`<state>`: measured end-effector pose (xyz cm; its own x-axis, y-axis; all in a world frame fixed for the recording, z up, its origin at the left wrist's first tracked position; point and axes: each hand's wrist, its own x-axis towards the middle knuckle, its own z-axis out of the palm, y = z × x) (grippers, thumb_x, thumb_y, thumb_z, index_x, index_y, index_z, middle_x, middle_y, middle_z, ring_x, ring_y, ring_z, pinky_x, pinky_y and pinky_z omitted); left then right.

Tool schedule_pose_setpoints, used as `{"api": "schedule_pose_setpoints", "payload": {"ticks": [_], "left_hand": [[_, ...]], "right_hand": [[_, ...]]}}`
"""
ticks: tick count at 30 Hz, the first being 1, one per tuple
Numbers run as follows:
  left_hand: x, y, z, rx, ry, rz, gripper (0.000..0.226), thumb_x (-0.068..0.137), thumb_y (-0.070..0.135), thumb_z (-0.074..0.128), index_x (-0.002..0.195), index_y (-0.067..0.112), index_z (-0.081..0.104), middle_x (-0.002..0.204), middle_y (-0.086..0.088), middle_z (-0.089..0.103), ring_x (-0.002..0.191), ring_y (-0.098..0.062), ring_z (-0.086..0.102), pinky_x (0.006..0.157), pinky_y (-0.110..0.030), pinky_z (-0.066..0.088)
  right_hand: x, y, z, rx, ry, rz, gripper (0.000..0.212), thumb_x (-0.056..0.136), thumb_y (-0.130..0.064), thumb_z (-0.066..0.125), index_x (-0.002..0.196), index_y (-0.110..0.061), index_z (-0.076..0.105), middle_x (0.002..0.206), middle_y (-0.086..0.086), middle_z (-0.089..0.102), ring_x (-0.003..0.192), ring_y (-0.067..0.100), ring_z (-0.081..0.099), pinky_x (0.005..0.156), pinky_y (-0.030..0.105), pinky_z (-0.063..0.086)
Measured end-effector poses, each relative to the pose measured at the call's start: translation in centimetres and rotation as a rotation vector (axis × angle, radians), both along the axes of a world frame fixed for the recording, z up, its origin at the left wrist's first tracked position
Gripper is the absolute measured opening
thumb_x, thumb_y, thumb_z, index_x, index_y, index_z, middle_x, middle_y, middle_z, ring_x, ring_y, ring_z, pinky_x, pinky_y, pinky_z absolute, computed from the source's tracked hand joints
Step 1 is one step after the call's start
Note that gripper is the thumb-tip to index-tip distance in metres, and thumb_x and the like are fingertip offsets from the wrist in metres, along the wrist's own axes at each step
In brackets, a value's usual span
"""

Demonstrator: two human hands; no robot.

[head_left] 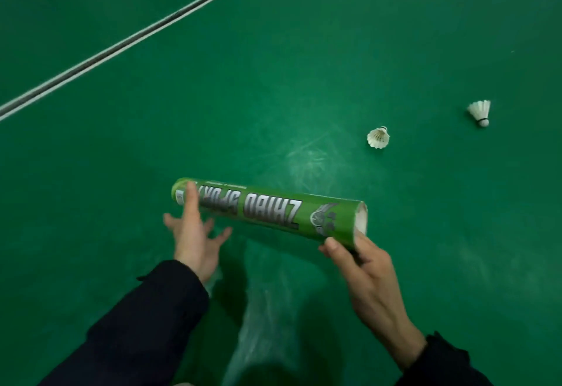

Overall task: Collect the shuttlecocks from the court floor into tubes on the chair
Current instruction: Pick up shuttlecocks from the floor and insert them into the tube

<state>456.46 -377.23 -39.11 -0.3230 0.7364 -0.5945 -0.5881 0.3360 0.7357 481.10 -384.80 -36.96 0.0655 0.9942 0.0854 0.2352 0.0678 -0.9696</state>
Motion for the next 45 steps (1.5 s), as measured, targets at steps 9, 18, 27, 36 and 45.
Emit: {"api": "schedule_pose_setpoints", "payload": {"ticks": [9, 18, 27, 36, 45], "left_hand": [[-7.4, 1.4, -4.2, -0.097, 0.056, 0.021, 0.029, 0.097, 0.053, 0.063, 0.106, 0.026, 0.061, 0.105, -0.002, 0.068, 0.096, -0.02, 0.067, 0.09, -0.044, 0.056], [-7.3, 1.6, -3.2, -0.063, 0.176, 0.044, 0.015, 0.099, 0.034, 0.068, 0.103, 0.019, 0.064, 0.097, -0.002, 0.07, 0.087, -0.014, 0.068, 0.094, -0.043, 0.057], [-6.4, 2.0, -2.4, 0.028, 0.193, 0.01, 0.022, 0.101, 0.037, 0.065, 0.108, 0.016, 0.065, 0.115, -0.009, 0.069, 0.099, -0.018, 0.067, 0.099, -0.047, 0.055], [-8.2, 1.5, -2.6, 0.116, 0.256, -0.031, 0.034, 0.108, 0.035, 0.049, 0.116, 0.011, 0.071, 0.113, -0.009, 0.075, 0.106, -0.018, 0.069, 0.096, -0.04, 0.056], [-9.5, 2.2, -2.1, 0.132, 0.276, -0.016, 0.035, 0.107, 0.038, 0.051, 0.123, 0.011, 0.067, 0.123, -0.011, 0.071, 0.113, -0.019, 0.067, 0.101, -0.039, 0.055]], "right_hand": [[2.7, -0.5, -0.6, -0.269, 0.171, 0.094, 0.025, 0.088, -0.029, 0.061, 0.088, -0.008, 0.075, 0.07, 0.012, 0.074, 0.067, 0.014, 0.067, 0.07, 0.023, 0.053], [3.9, 0.0, 0.6, -0.648, 0.123, 0.331, 0.027, 0.096, -0.023, 0.07, 0.122, -0.022, 0.065, 0.109, -0.006, 0.075, 0.07, 0.021, 0.069, 0.054, 0.033, 0.057], [3.1, 0.3, 0.8, -0.446, 0.333, -0.08, 0.018, 0.092, -0.014, 0.068, 0.109, -0.008, 0.071, 0.1, 0.002, 0.077, 0.049, 0.018, 0.058, 0.04, 0.027, 0.048], [3.6, 1.3, -0.7, -0.612, 0.412, -0.084, 0.039, 0.076, -0.018, 0.073, 0.114, -0.008, 0.068, 0.096, 0.0, 0.075, 0.061, 0.014, 0.063, 0.043, 0.024, 0.048], [2.8, 1.9, 0.2, -0.7, 0.388, 0.042, 0.029, 0.081, -0.021, 0.075, 0.108, -0.011, 0.071, 0.095, 0.001, 0.071, 0.05, 0.016, 0.054, 0.041, 0.025, 0.043]]}}
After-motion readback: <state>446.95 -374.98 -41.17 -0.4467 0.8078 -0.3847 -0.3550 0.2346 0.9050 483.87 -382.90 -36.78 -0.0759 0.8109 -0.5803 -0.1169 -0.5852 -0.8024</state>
